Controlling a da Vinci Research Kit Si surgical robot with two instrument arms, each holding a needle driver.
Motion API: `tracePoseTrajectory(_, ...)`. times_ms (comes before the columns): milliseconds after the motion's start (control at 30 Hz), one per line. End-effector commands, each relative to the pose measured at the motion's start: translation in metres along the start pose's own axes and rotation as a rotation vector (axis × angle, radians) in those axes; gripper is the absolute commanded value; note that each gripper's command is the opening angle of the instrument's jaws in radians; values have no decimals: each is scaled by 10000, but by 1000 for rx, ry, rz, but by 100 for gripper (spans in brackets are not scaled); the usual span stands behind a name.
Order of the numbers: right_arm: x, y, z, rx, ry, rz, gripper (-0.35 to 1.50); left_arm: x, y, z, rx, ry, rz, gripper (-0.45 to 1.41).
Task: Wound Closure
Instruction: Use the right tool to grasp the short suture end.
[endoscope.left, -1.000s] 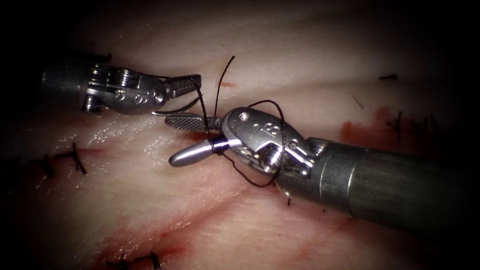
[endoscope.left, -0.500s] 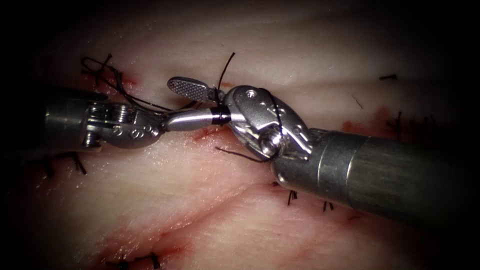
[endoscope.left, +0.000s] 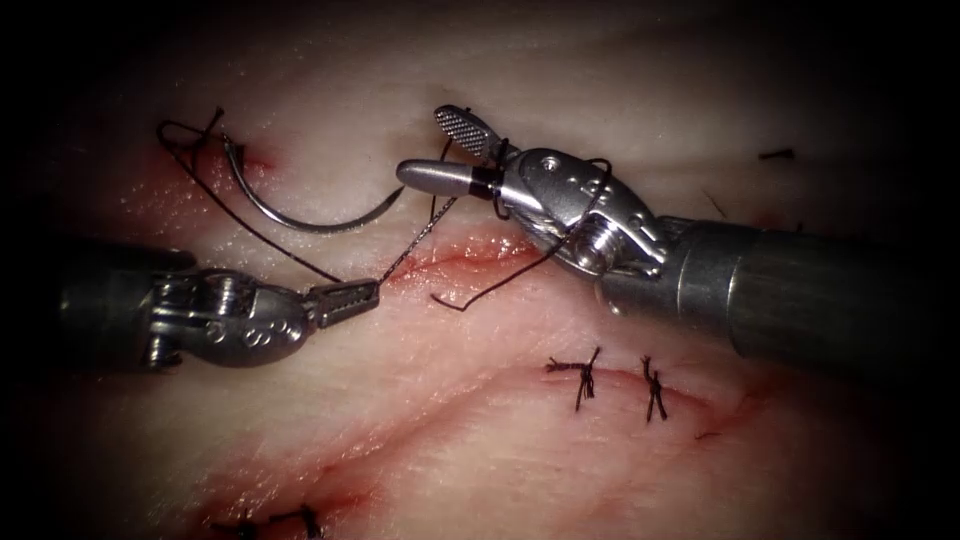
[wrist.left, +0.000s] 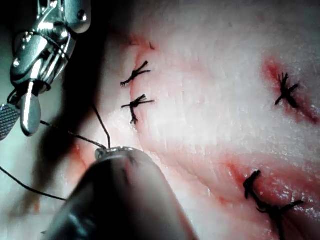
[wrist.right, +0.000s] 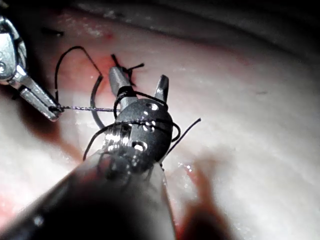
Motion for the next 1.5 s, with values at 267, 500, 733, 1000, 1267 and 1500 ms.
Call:
tracePoseTrajectory(267,-51,21,3,-40,-105,1,93,16,10,-17,-15,-12,-2,-45)
tracePoseTrajectory(500,-60,39,9,-133,-112,70,96,42,-10,-52,-16,-40,-28,-38)
tracePoseTrajectory(733,-63,49,29,-185,-103,116,94,52,-20,-65,0,-46,-42,-32)
tracePoseTrajectory(1000,-81,63,44,-214,-125,132,94,44,-38,-57,11,-51,-46,-32)
tracePoseTrajectory(1267,-86,64,34,-205,-134,161,94,37,-47,-49,15,-53,-47,-33)
tracePoseTrajectory(1500,-90,66,16,-201,-142,178,94,35,-50,-45,18,-56,-53,-37)
